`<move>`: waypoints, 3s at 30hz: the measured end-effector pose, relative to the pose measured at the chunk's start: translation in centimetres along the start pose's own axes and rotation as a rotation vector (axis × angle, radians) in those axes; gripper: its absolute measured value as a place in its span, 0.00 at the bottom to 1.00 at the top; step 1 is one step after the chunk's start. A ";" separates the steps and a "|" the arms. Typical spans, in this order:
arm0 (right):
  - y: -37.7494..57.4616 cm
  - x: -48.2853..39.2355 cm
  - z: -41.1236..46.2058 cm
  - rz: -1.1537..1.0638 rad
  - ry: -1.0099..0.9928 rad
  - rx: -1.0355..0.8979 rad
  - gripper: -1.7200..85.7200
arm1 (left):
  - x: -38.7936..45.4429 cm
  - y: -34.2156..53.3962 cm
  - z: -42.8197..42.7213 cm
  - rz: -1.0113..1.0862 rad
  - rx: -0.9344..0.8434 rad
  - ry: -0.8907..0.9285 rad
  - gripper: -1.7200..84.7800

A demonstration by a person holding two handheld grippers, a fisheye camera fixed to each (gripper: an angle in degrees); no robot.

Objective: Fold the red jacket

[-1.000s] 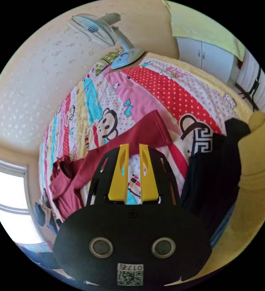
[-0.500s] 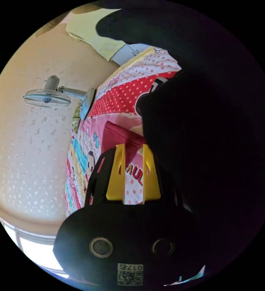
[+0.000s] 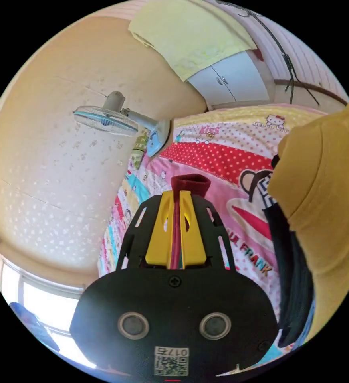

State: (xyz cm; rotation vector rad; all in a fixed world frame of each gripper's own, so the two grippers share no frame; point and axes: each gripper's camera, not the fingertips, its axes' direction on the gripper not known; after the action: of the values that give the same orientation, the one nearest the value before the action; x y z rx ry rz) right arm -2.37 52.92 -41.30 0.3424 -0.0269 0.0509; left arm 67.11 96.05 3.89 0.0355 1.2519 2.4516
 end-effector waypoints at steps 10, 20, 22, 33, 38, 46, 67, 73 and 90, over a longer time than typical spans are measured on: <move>19.0 -22.4 14.9 -0.272 -0.788 -0.441 0.06 | -0.8 0.0 -0.6 -0.004 0.002 0.038 0.01; 48.3 -25.0 32.9 -0.573 -0.467 -1.104 0.08 | -1.8 0.2 -1.5 0.015 0.006 0.072 0.01; 48.8 -23.1 33.3 -0.415 -0.530 -1.112 0.09 | -2.0 0.2 -1.7 0.017 0.006 0.076 0.01; 45.5 -31.2 29.1 -0.987 -0.323 -0.894 0.08 | -3.4 0.2 -2.5 0.022 -0.005 0.060 0.01; 53.6 -29.2 33.2 -1.057 -0.146 -0.909 0.07 | -4.1 0.3 -3.0 0.027 -0.004 0.062 0.01; 46.8 -28.6 21.4 -1.014 -0.445 -0.867 0.04 | -4.9 0.3 -3.8 0.031 -0.024 0.091 0.01; 43.5 1.2 1.3 -0.590 0.248 -0.838 0.15 | 2.1 12.7 -29.1 0.130 -0.304 -0.600 0.18; 43.5 3.0 0.5 -0.633 0.195 -0.901 0.14 | -1.3 15.3 -28.5 -0.096 -0.282 -0.536 0.10; 39.4 9.8 -11.2 -0.212 -0.188 -1.068 0.05 | 2.2 16.8 -38.3 -0.045 -0.469 -0.205 0.06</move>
State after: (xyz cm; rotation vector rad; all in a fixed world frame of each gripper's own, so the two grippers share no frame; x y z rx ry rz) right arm 5.42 94.13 -38.28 -0.7202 -0.1953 -0.2047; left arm 52.14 58.26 -6.33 0.1258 0.5691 2.5617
